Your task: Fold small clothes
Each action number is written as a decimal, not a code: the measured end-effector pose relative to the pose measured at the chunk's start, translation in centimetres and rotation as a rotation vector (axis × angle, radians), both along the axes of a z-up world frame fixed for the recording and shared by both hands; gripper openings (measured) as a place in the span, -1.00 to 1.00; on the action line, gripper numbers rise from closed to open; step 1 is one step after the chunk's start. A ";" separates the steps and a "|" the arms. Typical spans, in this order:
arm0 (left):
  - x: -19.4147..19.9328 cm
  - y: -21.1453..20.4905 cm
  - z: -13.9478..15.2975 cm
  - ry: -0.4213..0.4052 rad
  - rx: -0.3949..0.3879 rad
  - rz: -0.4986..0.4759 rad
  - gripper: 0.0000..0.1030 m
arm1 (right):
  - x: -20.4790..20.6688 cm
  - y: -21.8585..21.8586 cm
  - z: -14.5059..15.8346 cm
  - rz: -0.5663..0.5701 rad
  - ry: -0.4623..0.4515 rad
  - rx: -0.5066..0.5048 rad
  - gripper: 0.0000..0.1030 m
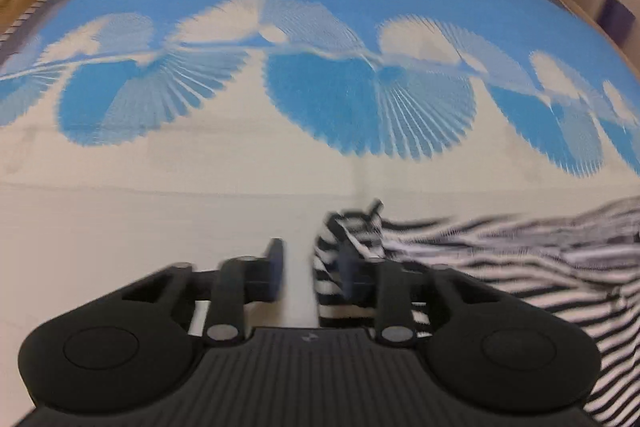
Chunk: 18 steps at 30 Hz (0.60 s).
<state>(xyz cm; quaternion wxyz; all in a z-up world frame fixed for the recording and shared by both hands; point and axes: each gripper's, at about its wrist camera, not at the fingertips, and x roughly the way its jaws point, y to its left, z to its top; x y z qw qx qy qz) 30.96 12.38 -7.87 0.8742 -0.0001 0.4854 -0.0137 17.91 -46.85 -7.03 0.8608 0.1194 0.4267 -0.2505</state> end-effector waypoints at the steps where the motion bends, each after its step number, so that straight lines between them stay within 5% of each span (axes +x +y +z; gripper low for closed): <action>1: -0.4 0.0 0.8 -0.021 0.000 0.004 -0.34 | -0.4 -0.2 0.3 -0.014 -0.008 -0.010 -0.46; 4: -2.3 -1.0 3.5 -0.093 -0.031 -0.038 -0.34 | -2.2 -0.4 1.9 -0.021 -0.066 -0.068 -0.44; 8: -5.7 -5.4 6.2 -0.100 -0.098 -0.223 -0.34 | -4.6 0.5 4.0 0.081 -0.151 -0.096 -0.41; 12: -10.9 -11.2 5.1 -0.007 -0.144 -0.517 -0.30 | -7.2 2.4 5.6 0.319 -0.239 0.056 -0.40; 15: -13.5 -14.2 1.0 0.157 -0.068 -0.699 -0.30 | -8.3 5.2 3.8 0.606 -0.113 0.236 -0.39; 17: -14.2 -14.9 -2.3 0.232 0.105 -0.760 -0.30 | -8.9 6.9 0.8 0.705 0.093 0.195 -0.39; 18: -14.4 -14.7 -2.8 0.235 0.125 -0.773 -0.28 | -9.1 7.1 -0.8 0.720 0.194 0.174 -0.39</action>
